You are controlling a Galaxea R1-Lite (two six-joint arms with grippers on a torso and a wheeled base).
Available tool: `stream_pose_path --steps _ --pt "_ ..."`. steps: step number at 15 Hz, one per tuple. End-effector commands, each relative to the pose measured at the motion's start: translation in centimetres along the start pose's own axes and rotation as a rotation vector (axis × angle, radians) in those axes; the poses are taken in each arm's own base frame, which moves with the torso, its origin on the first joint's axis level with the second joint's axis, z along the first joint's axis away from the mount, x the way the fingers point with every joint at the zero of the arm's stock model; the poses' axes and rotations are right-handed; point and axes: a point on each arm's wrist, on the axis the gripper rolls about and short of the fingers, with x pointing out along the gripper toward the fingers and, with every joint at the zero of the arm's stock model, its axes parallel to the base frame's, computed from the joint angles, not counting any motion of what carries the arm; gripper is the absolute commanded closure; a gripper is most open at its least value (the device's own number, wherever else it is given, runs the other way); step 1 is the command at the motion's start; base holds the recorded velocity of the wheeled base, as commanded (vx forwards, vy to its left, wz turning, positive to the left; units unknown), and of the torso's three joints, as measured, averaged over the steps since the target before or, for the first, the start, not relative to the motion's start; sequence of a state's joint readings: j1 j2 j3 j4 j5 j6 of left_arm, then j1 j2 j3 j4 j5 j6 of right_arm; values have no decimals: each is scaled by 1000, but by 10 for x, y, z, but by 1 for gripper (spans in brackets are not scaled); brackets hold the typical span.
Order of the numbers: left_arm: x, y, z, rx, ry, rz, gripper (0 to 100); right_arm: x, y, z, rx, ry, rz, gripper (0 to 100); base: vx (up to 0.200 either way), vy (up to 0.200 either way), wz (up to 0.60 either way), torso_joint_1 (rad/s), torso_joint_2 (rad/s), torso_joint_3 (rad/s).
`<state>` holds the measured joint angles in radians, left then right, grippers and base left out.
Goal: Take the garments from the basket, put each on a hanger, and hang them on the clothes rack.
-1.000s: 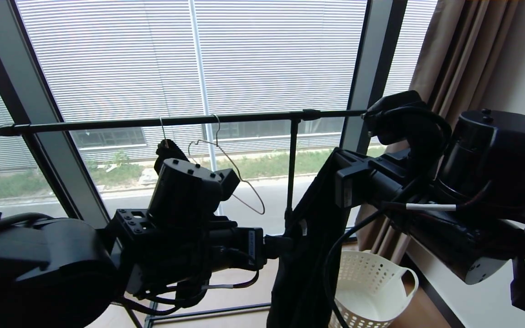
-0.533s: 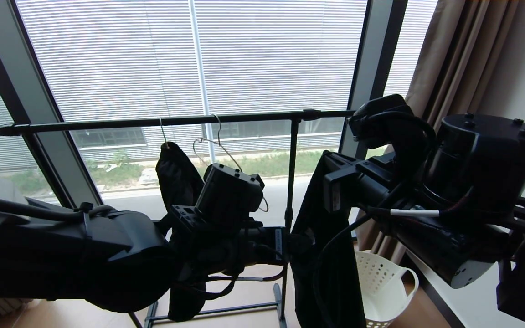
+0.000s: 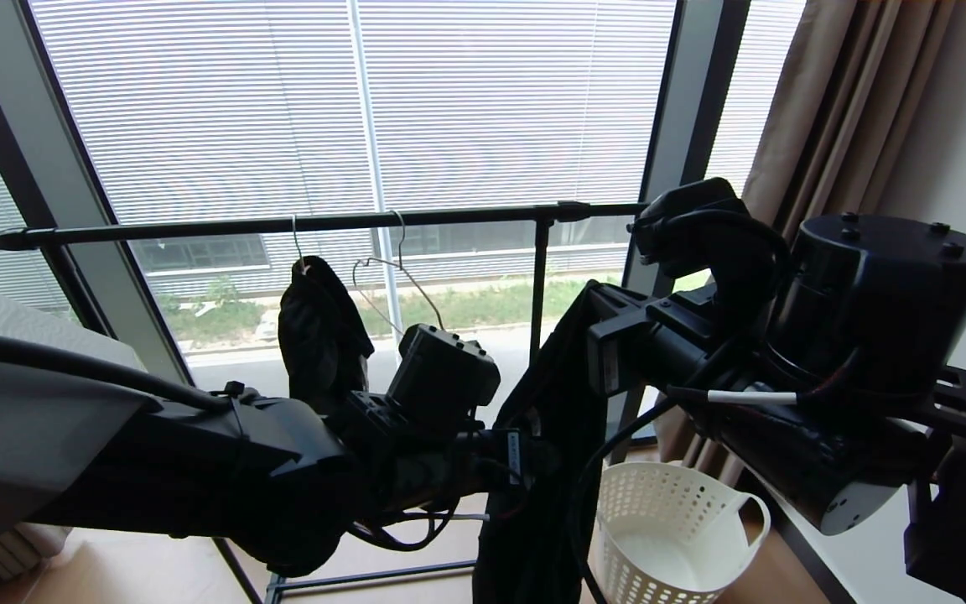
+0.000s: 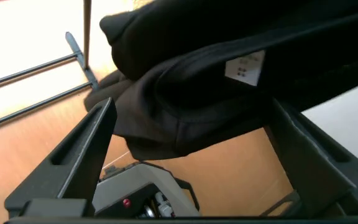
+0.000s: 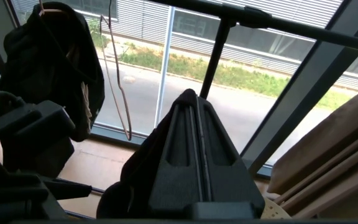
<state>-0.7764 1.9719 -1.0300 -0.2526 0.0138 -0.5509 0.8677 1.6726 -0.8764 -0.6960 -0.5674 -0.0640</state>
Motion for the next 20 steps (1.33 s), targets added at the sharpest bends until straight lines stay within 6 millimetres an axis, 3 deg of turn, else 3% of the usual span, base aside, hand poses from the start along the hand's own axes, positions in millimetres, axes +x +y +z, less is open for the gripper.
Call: stream_pose_path --steps 1,4,6,9,13,15,20 --pt "10 5 -4 -5 20 25 0 -2 0 2 3 -6 3 100 0 0 0 0 0 0" --pt "11 10 -3 -14 16 43 0 -5 -2 6 19 -34 1 100 0 0 0 0 0 0" --pt "-11 4 4 -12 -29 16 0 -4 -1 6 19 -33 1 100 0 0 0 0 0 0" --pt "-43 4 -1 0 -47 -12 0 -1 0 3 15 -27 3 100 0 0 0 0 0 0" --pt "-57 1 8 -1 -85 -50 0 -1 1 3 14 -26 5 100 0 0 0 0 0 0" --pt "-56 0 16 -8 -104 -69 0 -1 0 3 14 -26 5 100 0 0 0 0 0 0" --pt "-15 2 21 -18 -72 -33 0 -3 -1 5 19 -31 3 100 0 0 0 0 0 0"
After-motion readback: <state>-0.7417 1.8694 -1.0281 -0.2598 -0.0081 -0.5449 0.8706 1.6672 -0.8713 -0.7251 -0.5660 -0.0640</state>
